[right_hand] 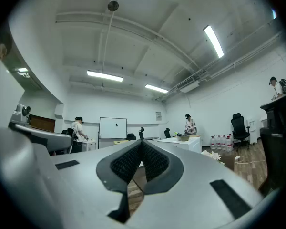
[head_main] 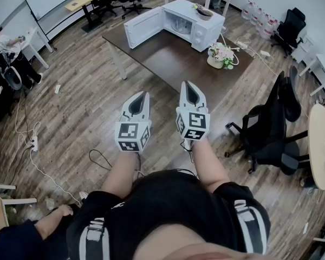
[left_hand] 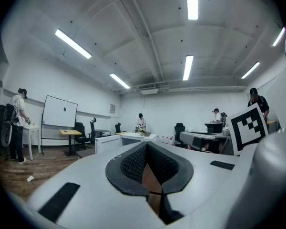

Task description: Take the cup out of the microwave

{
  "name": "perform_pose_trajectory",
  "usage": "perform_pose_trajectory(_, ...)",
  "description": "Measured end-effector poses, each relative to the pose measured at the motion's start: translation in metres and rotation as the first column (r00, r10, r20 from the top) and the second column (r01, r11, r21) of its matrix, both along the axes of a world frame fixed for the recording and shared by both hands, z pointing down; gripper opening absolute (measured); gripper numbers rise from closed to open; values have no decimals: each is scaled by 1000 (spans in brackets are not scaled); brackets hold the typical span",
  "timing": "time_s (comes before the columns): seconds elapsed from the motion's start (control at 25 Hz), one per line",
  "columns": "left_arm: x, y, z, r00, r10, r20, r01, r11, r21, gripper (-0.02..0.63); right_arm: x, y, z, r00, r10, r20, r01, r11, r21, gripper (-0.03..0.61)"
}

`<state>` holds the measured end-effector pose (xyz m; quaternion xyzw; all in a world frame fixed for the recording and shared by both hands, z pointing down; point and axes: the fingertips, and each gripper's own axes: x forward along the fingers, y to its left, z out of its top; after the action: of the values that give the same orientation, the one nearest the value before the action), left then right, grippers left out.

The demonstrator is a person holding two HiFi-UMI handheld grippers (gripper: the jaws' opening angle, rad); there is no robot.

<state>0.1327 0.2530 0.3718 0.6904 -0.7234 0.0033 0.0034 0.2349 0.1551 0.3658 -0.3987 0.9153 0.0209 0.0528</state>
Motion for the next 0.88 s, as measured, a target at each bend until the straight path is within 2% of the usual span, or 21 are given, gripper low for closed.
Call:
perform_pose_trajectory(0.28, -12, 10, -1, 1000, 5, 2, -6, 1000, 8, 2, -6, 9, -3, 999, 20, 48, -20, 1000, -3, -1)
perform_pose_trajectory(0.88, -55, 28, -1, 997, 74, 13, -74, 997, 34, 1, -47, 34, -1, 995, 83, 49, -83, 997, 3, 0)
